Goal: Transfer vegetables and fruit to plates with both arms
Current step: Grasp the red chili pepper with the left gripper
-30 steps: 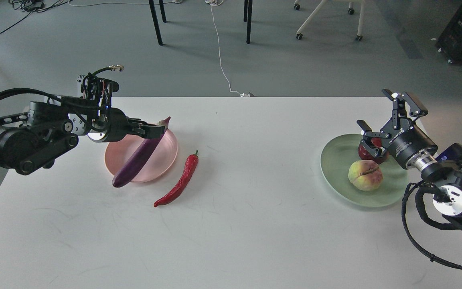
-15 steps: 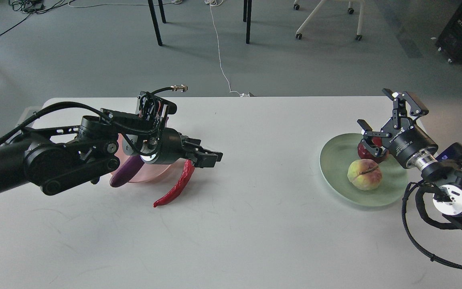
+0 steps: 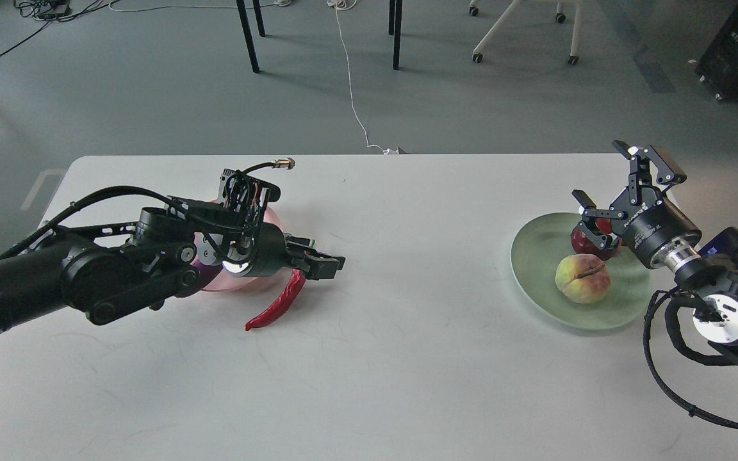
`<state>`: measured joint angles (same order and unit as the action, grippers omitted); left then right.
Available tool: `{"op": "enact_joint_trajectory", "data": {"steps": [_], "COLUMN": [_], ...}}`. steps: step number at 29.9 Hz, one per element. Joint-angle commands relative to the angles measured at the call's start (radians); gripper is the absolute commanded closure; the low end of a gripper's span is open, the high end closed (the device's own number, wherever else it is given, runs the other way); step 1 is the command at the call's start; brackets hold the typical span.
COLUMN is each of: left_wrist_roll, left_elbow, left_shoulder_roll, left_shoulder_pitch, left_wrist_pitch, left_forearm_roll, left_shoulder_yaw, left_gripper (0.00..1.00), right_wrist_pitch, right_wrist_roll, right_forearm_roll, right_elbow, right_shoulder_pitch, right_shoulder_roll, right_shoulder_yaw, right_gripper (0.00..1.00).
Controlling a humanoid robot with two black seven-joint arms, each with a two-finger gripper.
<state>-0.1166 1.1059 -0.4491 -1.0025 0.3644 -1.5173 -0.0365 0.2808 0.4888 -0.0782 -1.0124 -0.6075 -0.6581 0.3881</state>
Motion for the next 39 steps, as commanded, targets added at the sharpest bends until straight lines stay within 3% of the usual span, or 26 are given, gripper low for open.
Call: {"op": "enact_joint_trajectory", "data": {"steps": [1,32,39], "left_wrist_roll": [-0.003,-0.005,-0.005], "left_elbow": [-0.001,-0.001,-0.001], "left_shoulder_roll": [-0.005,-0.029,-0.026], "left_shoulder_pitch": [0.015,0.051,0.051], "left_wrist_pitch": [0.002,0.007,0.008], "left_forearm_roll": [-0.020,-0.041,-0.043], "left_shoulder_yaw": [0.000,0.000,0.001], "left_gripper": [0.17,0.17,0.23], "right_wrist_pitch": [0.000,0.000,0.000], "right_wrist_roll": [0.000,0.000,0.000], "right_forearm_roll": [0.000,0.000,0.000], "right_elbow": [0.000,0.000,0.001], "right_shoulder_pitch": [0.000,0.002,0.002], "right_shoulder_roll": [0.000,-0.001,-0.001], "right_shoulder_yaw": [0.000,0.006,0.006], "right_gripper": [0.02,0.02,0.02]}}
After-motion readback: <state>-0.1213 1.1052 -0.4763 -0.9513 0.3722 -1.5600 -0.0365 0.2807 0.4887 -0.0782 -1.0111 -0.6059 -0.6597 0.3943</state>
